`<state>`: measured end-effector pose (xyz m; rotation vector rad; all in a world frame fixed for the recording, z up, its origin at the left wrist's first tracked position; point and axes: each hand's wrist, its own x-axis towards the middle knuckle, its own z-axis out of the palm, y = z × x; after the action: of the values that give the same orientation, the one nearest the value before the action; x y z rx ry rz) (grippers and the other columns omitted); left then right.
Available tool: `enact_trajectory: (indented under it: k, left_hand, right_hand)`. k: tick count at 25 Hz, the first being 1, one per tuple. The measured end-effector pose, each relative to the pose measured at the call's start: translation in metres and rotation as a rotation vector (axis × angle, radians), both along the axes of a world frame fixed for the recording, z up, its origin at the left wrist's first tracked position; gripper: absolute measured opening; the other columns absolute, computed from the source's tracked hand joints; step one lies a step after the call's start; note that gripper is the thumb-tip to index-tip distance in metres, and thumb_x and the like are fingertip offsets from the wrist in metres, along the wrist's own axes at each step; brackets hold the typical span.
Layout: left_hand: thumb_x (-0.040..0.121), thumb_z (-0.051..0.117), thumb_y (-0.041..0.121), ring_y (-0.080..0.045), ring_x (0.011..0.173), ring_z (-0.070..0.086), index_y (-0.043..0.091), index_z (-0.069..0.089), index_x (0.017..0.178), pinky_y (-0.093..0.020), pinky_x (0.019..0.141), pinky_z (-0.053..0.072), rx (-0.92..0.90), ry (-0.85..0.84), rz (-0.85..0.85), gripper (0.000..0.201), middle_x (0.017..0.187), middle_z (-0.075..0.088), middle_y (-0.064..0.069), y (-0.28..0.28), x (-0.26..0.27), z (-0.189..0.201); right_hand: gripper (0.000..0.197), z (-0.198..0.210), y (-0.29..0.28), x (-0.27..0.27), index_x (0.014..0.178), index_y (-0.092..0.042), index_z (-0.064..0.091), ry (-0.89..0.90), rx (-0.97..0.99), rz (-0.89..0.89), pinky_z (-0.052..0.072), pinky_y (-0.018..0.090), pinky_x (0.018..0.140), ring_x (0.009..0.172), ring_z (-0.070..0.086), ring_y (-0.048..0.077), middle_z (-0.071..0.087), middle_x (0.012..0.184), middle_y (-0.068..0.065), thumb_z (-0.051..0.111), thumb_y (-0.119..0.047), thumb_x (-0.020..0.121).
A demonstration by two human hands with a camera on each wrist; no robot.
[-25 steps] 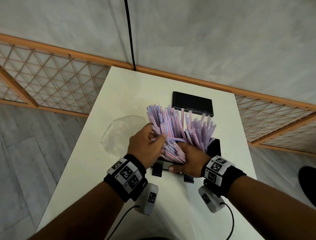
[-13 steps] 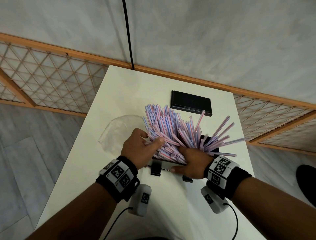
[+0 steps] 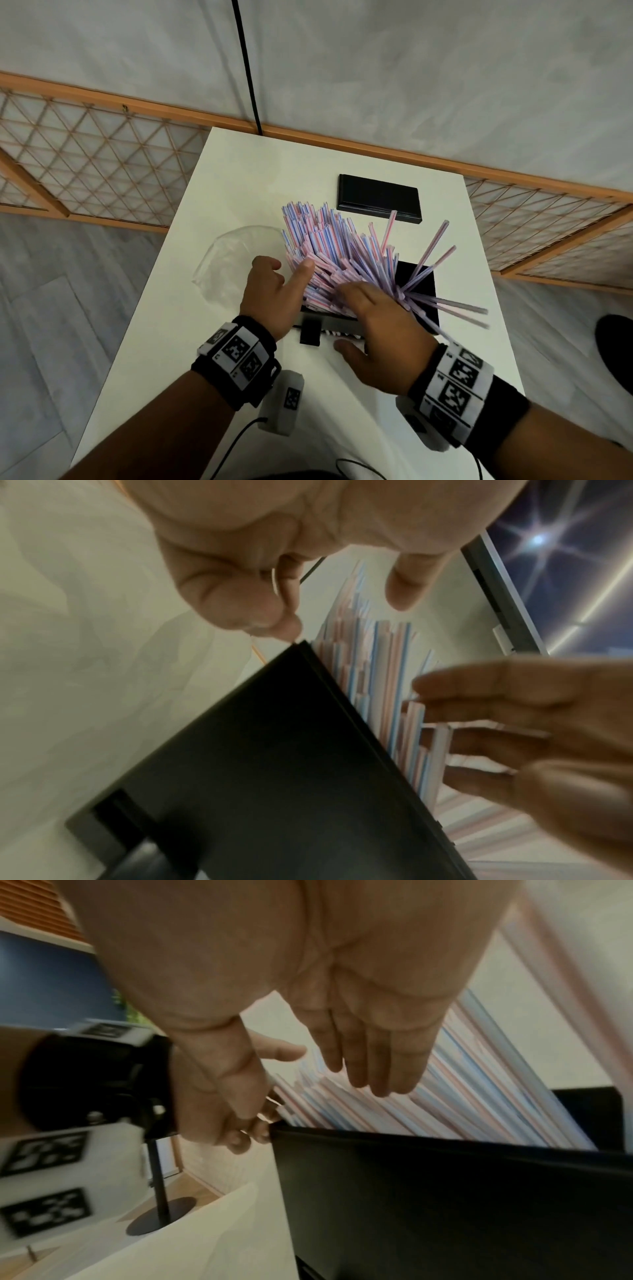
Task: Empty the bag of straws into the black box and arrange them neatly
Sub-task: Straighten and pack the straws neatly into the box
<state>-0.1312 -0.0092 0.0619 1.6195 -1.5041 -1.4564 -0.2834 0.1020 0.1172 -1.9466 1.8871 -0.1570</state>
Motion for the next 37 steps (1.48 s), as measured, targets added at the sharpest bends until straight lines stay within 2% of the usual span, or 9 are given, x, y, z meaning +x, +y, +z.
enact_trajectory:
  k: [6, 11, 18, 23, 27, 29, 32, 34, 37]
  left_hand:
    - [0.09, 0.06, 0.055, -0.024, 0.087, 0.057, 0.008, 0.048, 0.109, -0.034, 0.078, 0.045, -0.007, 0.029, 0.008, 0.052, 0.1, 0.06, -0.01, 0.01, -0.011, -0.007]
    - [0.089, 0.06, 0.059, -0.028, 0.102, 0.057, 0.007, 0.049, 0.116, -0.035, 0.086, 0.043, -0.017, -0.046, 0.042, 0.059, 0.113, 0.058, -0.011, 0.009, -0.016, -0.008]
    - [0.082, 0.059, 0.07, -0.032, 0.127, 0.05, 0.006, 0.038, 0.14, -0.048, 0.109, 0.04, -0.055, -0.075, 0.078, 0.089, 0.14, 0.049, -0.014, 0.013, -0.021, -0.013]
    - [0.085, 0.063, 0.064, -0.033, 0.126, 0.051, 0.008, 0.037, 0.14, -0.045, 0.103, 0.042, 0.04, 0.244, 0.2, 0.082, 0.133, 0.054, -0.015, 0.015, -0.034, 0.003]
    - [0.084, 0.064, 0.063, -0.017, 0.124, 0.05, 0.017, 0.041, 0.135, -0.039, 0.108, 0.037, 0.067, 0.376, 0.202, 0.073, 0.128, 0.056, 0.009, 0.006, -0.039, 0.01]
    - [0.086, 0.064, 0.061, -0.015, 0.114, 0.051, 0.021, 0.042, 0.127, -0.039, 0.103, 0.038, 0.068, 0.406, 0.186, 0.061, 0.116, 0.056, 0.015, 0.003, -0.04, 0.01]
    - [0.068, 0.066, 0.079, -0.023, 0.124, 0.055, 0.016, 0.045, 0.136, -0.049, 0.11, 0.041, 0.07, 0.424, 0.19, 0.095, 0.133, 0.058, -0.002, 0.002, -0.037, 0.007]
    - [0.052, 0.067, 0.089, -0.025, 0.125, 0.058, 0.019, 0.048, 0.136, -0.053, 0.109, 0.043, 0.064, 0.455, 0.195, 0.111, 0.134, 0.06, -0.005, 0.001, -0.035, 0.005]
    - [0.051, 0.071, 0.088, -0.024, 0.121, 0.062, 0.022, 0.05, 0.134, -0.054, 0.106, 0.046, 0.104, 0.486, 0.2, 0.108, 0.131, 0.064, -0.001, 0.0, -0.033, 0.003]
  right_hand:
    - [0.025, 0.012, 0.033, 0.015, 0.105, -0.019, 0.058, -0.058, -0.039, 0.083, 0.051, 0.037, 0.069, 0.085, 0.057, 0.023, 0.056, 0.101, 0.001, 0.062, -0.033, 0.085]
    - [0.031, 0.002, 0.054, 0.018, 0.115, -0.019, 0.054, -0.043, 0.316, 0.109, 0.052, 0.039, 0.082, 0.097, 0.06, 0.025, 0.06, 0.109, 0.003, 0.054, -0.043, 0.095]
    - [0.063, -0.038, 0.074, -0.062, 0.091, -0.019, 0.049, 0.065, 0.379, -0.508, 0.048, 0.031, 0.077, 0.097, 0.063, 0.024, 0.058, 0.084, -0.005, 0.05, -0.08, 0.076]
    - [0.138, -0.035, 0.064, -0.083, 0.132, -0.011, 0.031, 0.12, 0.29, -0.729, 0.049, 0.044, 0.093, 0.118, 0.053, 0.03, 0.045, 0.124, 0.006, 0.034, -0.107, 0.033]
    - [0.164, -0.025, 0.025, -0.086, 0.153, -0.013, -0.005, 0.109, 0.26, -0.691, 0.032, 0.059, 0.111, 0.148, 0.02, 0.033, 0.009, 0.163, 0.008, 0.041, -0.107, 0.027]
    - [0.161, -0.019, 0.004, -0.088, 0.153, -0.016, -0.01, 0.093, 0.237, -0.647, 0.022, 0.06, 0.116, 0.151, 0.009, 0.03, 0.001, 0.165, 0.002, 0.052, -0.102, 0.031]
    - [0.147, -0.016, -0.027, -0.084, 0.152, -0.015, 0.003, 0.048, 0.19, -0.595, 0.016, 0.059, 0.117, 0.149, 0.015, 0.031, 0.022, 0.16, 0.003, 0.064, -0.092, 0.042]
    - [0.115, -0.022, -0.041, -0.075, 0.14, -0.016, 0.028, 0.008, 0.075, -0.546, 0.027, 0.054, 0.112, 0.135, 0.038, 0.031, 0.051, 0.137, 0.004, 0.071, -0.08, 0.055]
    - [0.065, -0.031, -0.053, -0.058, 0.124, -0.023, 0.045, -0.11, -0.025, -0.521, 0.04, 0.042, 0.101, 0.112, 0.056, 0.033, 0.062, 0.116, 0.005, 0.073, -0.056, 0.076]
